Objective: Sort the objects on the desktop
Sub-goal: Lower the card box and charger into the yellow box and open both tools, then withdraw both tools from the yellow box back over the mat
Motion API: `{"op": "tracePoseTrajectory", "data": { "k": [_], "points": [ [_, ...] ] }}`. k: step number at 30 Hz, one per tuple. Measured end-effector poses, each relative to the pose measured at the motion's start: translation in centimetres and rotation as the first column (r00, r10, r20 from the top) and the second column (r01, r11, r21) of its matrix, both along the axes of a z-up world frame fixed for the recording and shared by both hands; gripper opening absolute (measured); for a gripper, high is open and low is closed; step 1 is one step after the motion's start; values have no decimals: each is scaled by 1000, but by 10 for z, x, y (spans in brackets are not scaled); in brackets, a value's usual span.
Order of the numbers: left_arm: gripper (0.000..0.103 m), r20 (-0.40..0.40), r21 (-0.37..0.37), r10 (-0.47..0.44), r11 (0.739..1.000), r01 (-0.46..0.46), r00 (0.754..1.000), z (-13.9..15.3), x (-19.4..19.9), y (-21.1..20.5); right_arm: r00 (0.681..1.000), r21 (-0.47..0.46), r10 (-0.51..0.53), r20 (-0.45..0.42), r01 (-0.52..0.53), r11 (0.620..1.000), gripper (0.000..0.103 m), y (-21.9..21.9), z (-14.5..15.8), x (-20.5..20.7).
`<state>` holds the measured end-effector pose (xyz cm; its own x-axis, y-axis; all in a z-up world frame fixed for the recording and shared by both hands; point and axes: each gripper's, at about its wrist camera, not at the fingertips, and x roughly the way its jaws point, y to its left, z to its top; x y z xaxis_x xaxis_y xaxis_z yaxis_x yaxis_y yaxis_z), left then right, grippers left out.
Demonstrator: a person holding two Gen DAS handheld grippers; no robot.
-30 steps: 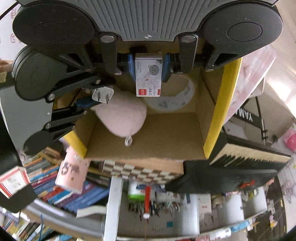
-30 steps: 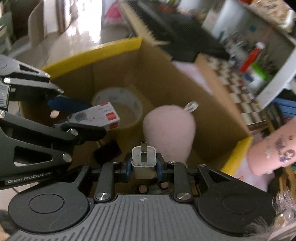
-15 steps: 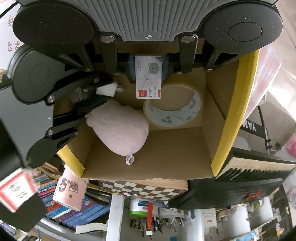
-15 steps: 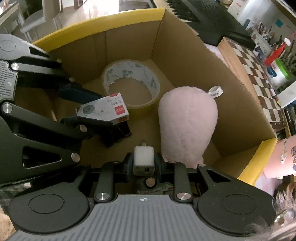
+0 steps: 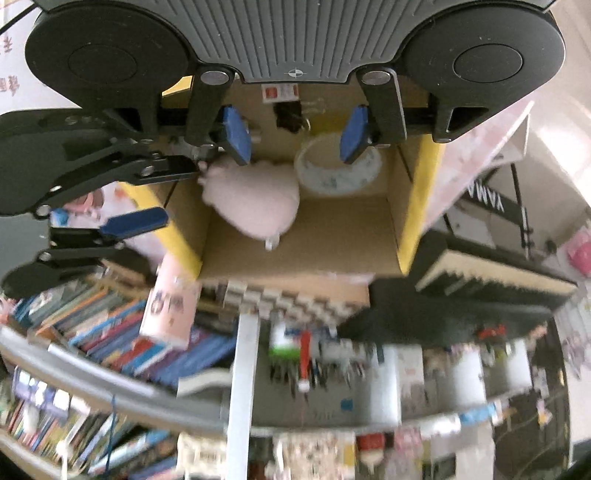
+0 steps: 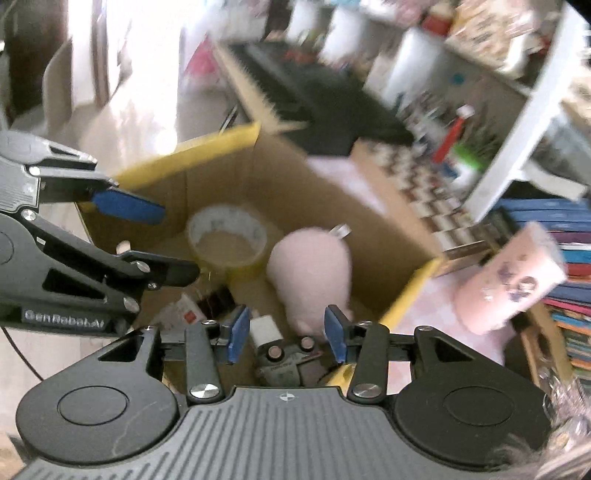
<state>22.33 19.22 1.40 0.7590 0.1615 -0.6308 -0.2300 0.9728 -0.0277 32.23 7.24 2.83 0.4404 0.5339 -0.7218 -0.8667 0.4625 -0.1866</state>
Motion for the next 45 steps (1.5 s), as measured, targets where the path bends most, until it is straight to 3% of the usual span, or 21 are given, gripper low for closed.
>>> {"op": "tracePoseTrajectory", "data": {
  "k": [5,11,14,18,22,26,38,45],
  "points": [
    [58,83,7,29,1000,-29,996,12,-26,-4,990,136,-130,49,122,983,50,-28,17,-21],
    [65,143,-7,47,999,-46,989,16,-57,-8,954,269,-290,81,259,928,52,-57,22,-56],
    [71,177,1,59,998,-60,982,16,-74,-11,927,318,-363,92,318,893,54,-68,20,-75],
    [80,212,3,85,996,-88,973,14,-96,-14,860,373,-492,132,417,829,73,-81,16,-102],
    [86,232,9,102,994,-107,967,9,-115,-18,816,373,-563,133,485,791,74,-87,8,-124],
    [88,214,4,89,996,-92,973,4,-132,-22,794,356,-596,121,526,772,75,-92,-2,-148],
    [88,158,-3,61,998,-62,985,-12,-176,-37,782,298,-621,49,582,757,78,-100,-30,-216],
    [88,62,-7,67,998,-67,996,-26,-189,-41,775,240,-631,-29,618,749,82,-97,-46,-239]
  ]
}}
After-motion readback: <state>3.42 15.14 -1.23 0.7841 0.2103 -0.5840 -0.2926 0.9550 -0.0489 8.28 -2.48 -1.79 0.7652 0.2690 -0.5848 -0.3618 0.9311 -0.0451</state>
